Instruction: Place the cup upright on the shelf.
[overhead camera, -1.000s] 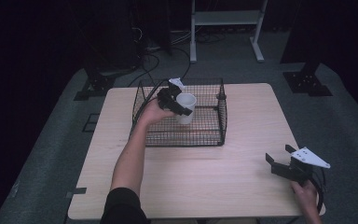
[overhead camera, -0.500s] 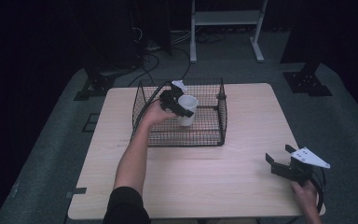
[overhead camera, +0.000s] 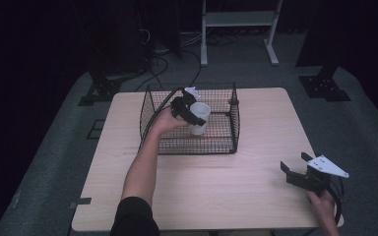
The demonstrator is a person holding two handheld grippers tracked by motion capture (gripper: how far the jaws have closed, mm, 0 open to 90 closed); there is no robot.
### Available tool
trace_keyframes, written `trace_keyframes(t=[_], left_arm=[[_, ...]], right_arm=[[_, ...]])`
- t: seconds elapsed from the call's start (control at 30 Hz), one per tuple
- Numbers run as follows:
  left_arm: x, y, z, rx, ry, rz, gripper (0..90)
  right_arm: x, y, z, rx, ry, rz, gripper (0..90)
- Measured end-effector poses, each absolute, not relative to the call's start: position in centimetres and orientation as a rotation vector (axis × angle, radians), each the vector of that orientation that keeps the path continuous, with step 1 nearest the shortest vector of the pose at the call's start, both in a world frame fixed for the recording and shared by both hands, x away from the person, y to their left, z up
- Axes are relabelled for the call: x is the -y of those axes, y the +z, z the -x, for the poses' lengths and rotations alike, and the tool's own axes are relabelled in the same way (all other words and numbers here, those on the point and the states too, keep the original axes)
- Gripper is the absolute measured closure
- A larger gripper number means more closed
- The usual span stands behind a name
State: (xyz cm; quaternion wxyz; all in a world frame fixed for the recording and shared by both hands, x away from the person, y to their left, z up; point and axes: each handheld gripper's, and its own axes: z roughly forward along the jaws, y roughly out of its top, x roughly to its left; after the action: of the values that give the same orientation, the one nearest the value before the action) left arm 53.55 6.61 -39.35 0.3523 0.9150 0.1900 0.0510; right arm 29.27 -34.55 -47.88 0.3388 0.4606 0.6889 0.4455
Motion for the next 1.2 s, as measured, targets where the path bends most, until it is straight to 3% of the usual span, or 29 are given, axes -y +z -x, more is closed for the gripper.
trace_keyframes(t=[1.2], left_arm=[[-6.9,-40.9,-53.2,-0.501,0.149,-2.420,19.7]], right_arm=[[34.5,-47.9,-29.2,-1.792,1.159,-1.199,13.0]])
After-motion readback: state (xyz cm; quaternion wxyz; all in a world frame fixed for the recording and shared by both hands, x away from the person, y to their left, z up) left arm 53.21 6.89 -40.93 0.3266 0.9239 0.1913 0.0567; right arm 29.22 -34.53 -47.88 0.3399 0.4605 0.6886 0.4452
